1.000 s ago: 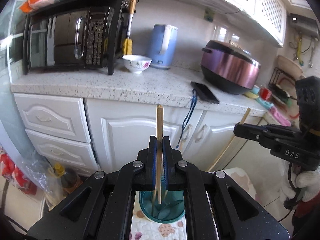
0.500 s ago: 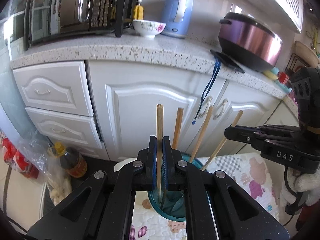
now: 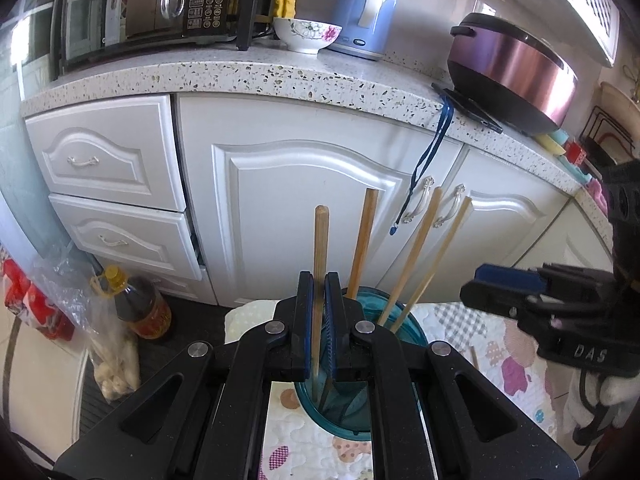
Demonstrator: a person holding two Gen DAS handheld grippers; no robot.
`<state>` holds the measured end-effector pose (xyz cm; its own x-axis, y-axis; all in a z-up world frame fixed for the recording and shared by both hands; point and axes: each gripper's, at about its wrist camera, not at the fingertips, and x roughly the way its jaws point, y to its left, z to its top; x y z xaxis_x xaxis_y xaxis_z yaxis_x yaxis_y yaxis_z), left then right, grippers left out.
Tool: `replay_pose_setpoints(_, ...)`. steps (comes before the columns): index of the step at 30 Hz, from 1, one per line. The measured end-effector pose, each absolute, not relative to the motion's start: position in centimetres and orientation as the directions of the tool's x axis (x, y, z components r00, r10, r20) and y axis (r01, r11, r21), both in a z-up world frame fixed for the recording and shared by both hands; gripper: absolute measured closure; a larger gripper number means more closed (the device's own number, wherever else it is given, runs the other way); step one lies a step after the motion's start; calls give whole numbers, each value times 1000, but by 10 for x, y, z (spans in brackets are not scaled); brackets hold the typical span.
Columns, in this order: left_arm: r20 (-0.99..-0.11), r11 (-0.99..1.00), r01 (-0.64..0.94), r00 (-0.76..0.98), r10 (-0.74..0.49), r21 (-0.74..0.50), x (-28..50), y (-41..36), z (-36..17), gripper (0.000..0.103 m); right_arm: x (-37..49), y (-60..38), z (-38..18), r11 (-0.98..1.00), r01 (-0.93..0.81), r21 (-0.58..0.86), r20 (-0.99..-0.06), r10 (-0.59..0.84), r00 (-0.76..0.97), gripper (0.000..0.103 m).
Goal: Organize utensils
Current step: 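Lower the chopsticks into the holder and open both tools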
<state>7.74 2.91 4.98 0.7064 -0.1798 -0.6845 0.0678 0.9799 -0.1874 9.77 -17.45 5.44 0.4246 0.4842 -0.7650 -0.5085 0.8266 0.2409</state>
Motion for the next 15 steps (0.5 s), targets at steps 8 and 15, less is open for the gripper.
replay_pose_setpoints(8,-666,970,65,716,-207,-232,66,35,62,79,78,-184,62,830,-512,220,-759,475,444,65)
replay_pose_setpoints(15,-652,976,74,734,-191,-203,52,31,75,78,65,-193,63,836,-507,209,-759,465,455,62)
